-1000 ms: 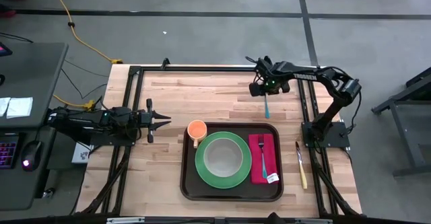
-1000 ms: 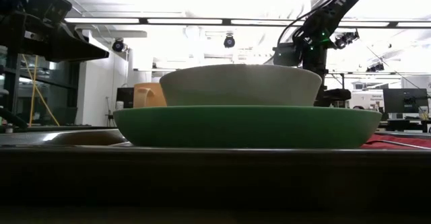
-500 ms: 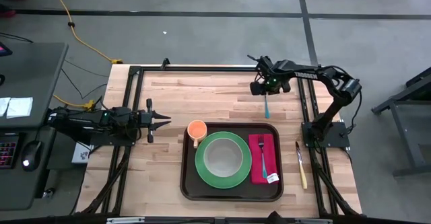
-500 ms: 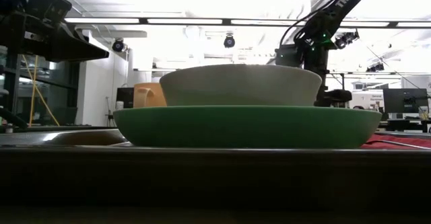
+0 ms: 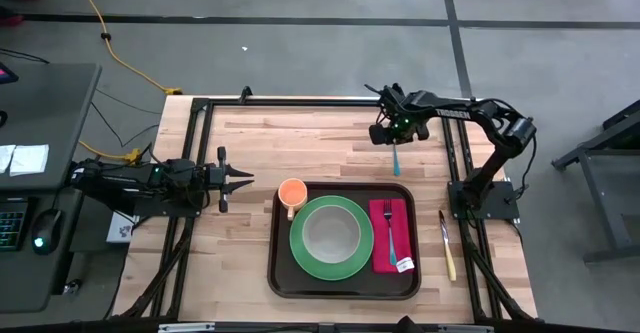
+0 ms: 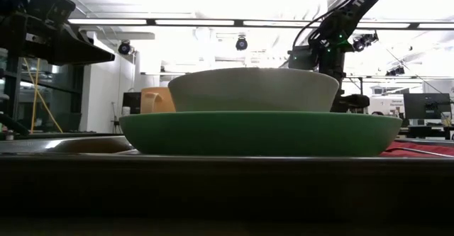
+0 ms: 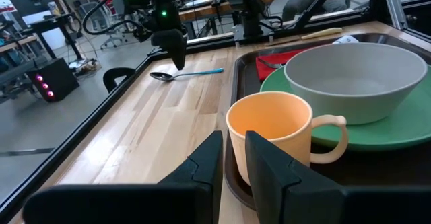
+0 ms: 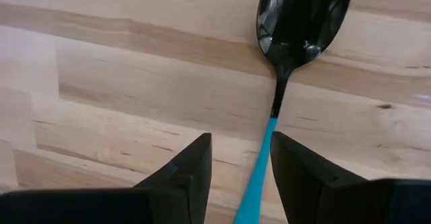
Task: Set up tray
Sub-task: Put the blue spoon on top of the red table napkin
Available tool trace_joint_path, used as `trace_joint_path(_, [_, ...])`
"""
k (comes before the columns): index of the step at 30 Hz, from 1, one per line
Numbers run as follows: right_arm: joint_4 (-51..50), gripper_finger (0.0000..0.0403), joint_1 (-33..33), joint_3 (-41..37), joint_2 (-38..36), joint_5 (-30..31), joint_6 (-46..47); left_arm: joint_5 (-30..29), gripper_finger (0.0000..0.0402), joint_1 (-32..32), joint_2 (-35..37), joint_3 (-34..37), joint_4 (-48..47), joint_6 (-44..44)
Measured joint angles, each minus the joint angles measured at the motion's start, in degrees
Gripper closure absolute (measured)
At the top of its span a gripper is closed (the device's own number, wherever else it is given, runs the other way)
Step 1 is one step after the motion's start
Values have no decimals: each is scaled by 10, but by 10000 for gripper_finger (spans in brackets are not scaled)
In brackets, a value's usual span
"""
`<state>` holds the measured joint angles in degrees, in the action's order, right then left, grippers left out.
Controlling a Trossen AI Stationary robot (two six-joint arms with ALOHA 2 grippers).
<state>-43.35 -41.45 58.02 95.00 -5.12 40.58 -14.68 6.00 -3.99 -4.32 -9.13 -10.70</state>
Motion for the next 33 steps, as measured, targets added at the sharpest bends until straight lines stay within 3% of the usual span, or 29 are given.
trace_joint_path(15, [-104,274,-1,120,5,60,-31,0,305,0,0,0,0,-15])
trace_joint_path(27, [-135,272,3,156,77,64,-44,0,305,0,0,0,0,-15])
trace_joint_path(33, [-155,273,2,143,83,98,-46,0,305,0,0,0,0,-15])
